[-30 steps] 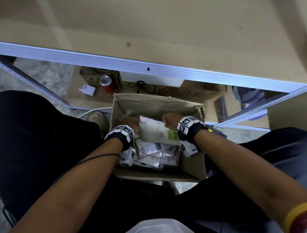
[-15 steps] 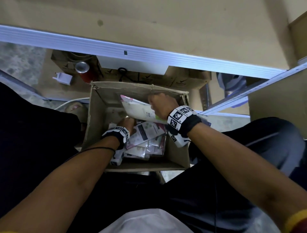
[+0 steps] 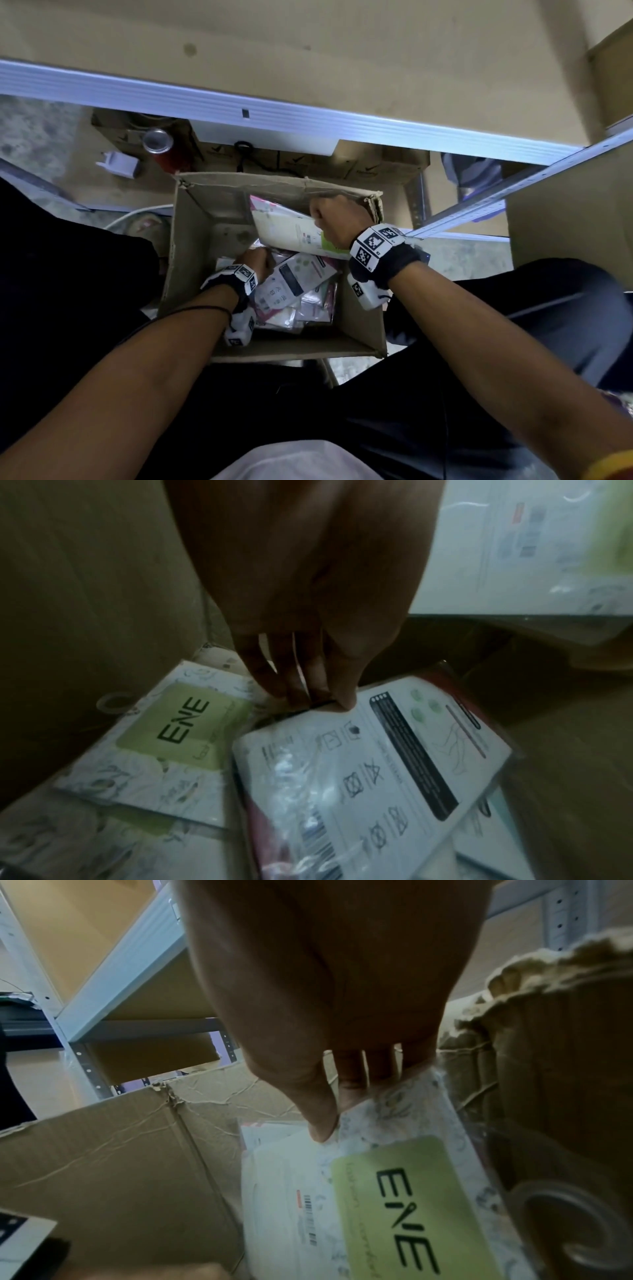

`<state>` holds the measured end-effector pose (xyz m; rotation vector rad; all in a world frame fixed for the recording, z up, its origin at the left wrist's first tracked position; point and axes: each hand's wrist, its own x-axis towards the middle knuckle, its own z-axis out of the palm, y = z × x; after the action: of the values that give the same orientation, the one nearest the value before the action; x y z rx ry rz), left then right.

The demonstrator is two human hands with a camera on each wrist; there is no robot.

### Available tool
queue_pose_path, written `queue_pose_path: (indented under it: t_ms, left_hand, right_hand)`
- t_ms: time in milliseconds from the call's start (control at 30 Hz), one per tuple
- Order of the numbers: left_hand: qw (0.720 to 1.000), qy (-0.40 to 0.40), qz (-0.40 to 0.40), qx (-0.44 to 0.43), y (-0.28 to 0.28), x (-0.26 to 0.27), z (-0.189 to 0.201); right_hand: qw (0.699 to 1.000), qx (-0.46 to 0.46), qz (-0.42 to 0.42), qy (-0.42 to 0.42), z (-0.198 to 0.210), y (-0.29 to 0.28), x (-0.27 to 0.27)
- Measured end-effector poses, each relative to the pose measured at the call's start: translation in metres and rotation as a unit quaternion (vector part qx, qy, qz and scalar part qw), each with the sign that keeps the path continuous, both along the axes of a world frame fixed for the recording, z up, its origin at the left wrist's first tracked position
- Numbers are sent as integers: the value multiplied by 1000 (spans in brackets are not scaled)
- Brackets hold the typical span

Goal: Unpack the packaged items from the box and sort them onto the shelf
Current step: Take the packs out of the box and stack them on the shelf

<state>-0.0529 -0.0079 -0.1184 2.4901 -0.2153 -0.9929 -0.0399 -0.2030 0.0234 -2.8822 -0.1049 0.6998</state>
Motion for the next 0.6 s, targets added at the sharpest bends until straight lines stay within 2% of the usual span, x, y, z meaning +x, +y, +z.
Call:
queue_pose_path:
  t_ms: [300,533,600]
  left_hand:
    - [994,88,69,-7,29,11,1]
    - [992,116,-4,-40,22,0,13]
    - [995,95,21,-31,20,-3,11]
  right_hand:
    - [1000,-8,10,-4,2,6,5]
    - [1000,-12,15,0,2,8,4]
    - [1000,-11,11,2,2,9,2]
